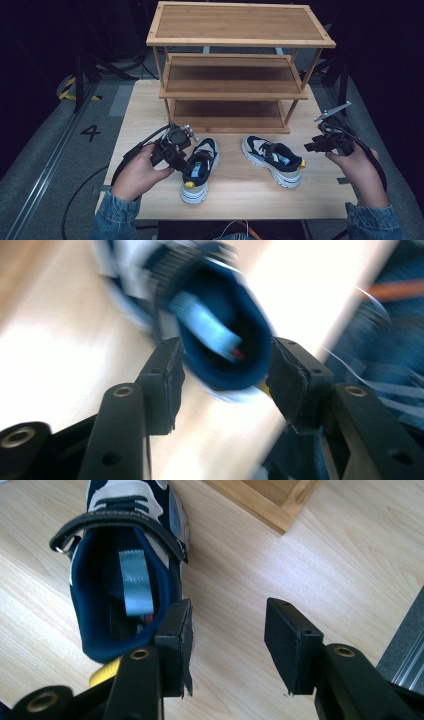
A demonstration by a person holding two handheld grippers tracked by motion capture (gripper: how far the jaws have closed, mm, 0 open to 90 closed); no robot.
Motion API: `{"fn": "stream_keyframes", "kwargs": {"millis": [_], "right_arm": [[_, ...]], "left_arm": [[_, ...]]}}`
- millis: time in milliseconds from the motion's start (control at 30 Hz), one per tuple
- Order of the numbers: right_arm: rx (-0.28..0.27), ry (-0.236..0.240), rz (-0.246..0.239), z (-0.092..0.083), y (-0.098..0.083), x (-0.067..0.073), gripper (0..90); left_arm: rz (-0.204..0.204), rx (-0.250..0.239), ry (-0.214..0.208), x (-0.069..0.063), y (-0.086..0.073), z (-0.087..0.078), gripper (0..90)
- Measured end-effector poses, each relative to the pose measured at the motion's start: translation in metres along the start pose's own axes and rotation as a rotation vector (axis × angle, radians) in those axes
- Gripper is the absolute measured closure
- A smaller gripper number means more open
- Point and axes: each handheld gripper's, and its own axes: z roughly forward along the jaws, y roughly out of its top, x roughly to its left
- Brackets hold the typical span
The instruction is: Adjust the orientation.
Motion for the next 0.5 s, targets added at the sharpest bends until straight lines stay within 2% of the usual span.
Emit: {"fn": "stream_keyframes", "kwargs": {"millis": [67, 133, 200, 267, 300, 367, 433, 467, 500], "right_arm": [[0.000, -0.003, 0.006, -0.002, -0.004, 0.000, 54.3], [-0.005, -0.010, 0.012, -0.004, -0.008, -0.002, 54.3], [-0.007, -0.015, 0.024, -0.006, -0.013, -0.003, 54.3], [-0.009, -0.019, 0.034, -0.008, -0.017, -0.004, 54.3], [-0.008, -0.019, 0.034, -0.009, -0.018, -0.004, 54.3], [-0.009, -0.023, 0.040, -0.010, -0.022, -0.004, 54.2], [-0.009, -0.026, 0.045, -0.011, -0.025, -0.005, 54.2], [-0.010, -0.027, 0.049, -0.012, -0.026, -0.005, 54.2], [-0.012, -0.028, 0.050, -0.013, -0.028, -0.005, 54.1]], "left_arm": [[-0.042, -0.018, 0.000, 0.008, 0.004, 0.006, 46.2], [-0.053, -0.029, -0.001, 0.013, 0.008, 0.014, 45.5], [-0.041, -0.012, -0.012, 0.016, 0.015, 0.027, 43.8], [-0.017, 0.041, -0.014, 0.017, 0.021, 0.038, 41.3], [-0.011, 0.064, -0.004, 0.017, 0.025, 0.045, 40.7], [-0.008, 0.110, 0.043, 0.016, 0.031, 0.057, 39.3], [0.000, 0.122, 0.061, 0.016, 0.034, 0.066, 38.7], [0.008, 0.117, 0.071, 0.014, 0.036, 0.069, 40.6], [0.019, 0.111, 0.061, 0.015, 0.037, 0.069, 46.5]]}}
